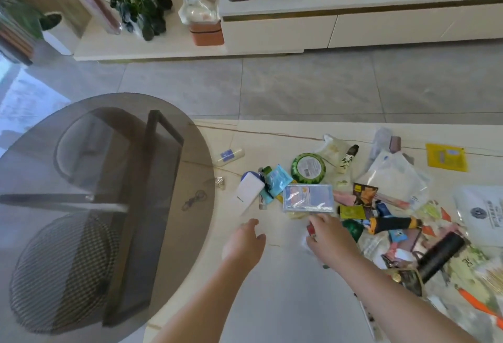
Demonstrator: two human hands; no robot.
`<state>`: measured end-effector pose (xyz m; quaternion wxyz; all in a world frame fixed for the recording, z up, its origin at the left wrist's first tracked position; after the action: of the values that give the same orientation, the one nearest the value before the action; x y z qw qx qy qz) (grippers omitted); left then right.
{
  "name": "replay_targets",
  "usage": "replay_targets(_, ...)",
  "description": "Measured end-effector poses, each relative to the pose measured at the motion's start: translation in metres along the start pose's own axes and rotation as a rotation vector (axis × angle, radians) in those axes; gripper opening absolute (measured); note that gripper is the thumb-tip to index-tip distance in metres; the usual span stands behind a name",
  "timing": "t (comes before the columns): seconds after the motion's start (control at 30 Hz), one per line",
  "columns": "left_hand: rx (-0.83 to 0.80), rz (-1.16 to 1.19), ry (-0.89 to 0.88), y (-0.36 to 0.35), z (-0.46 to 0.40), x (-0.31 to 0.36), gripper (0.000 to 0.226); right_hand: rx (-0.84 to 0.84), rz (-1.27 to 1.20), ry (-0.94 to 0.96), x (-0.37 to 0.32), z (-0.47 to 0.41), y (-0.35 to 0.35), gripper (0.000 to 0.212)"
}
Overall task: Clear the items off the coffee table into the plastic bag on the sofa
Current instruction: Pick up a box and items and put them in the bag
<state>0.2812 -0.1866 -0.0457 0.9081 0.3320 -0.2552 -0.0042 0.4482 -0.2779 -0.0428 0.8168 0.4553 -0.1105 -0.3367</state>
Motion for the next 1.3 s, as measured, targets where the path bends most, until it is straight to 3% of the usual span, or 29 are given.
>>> replay_targets(0.17,0.053,-0.126,-0.032,-0.009,-0.078,-0.009,0.054,0.050,0.201,0.061,0.002,-0.060,-0.018,0.056)
replay_targets(0.5,0.235,-0.225,0.066,-0.018,-0.152,-0.041,0.079,0.101,0.245,-0.061,0.010,-0.130,-0.051,0.088)
replay_targets(0.67,0.298,-0.285,0.031,-0.018,-0.166,-0.050,0.080,0.217,0.252,-0.022,0.008,-0.127,-0.048,0.083)
replay_targets(0.8,0.287,-0.304,0.055,-0.021,-0.165,-0.056,0.083,0.123,0.207,-0.070,0.012,-0.119,-0.063,0.081)
replay_targets(0.97,0.225,-0.101,0.153,-0.030,-0.148,-0.064,0.089,0.067,0.046,-0.158,0.026,-0.096,-0.064,0.088)
replay_targets(1.1,0.146,-0.080,0.179,-0.046,-0.137,-0.061,0.108,0.067,0.016,-0.162,0.028,-0.082,-0.064,0.090)
replay_targets(1.3,0.237,-0.028,0.222,-0.059,-0.139,-0.055,0.092,0.117,-0.002,-0.171,0.028,-0.077,-0.078,0.089)
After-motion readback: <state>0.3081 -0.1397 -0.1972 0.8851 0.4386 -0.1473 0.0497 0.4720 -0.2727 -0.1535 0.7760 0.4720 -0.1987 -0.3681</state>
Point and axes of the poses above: each hand's wrist, its own z-axis away from the middle knuckle, its own y-axis out of the back of the hand, x = y × z, the point moved 9 cm from there along -z, towards the middle knuckle, and after that the axes turned 8 degrees about -y, right-handed, at the moved point
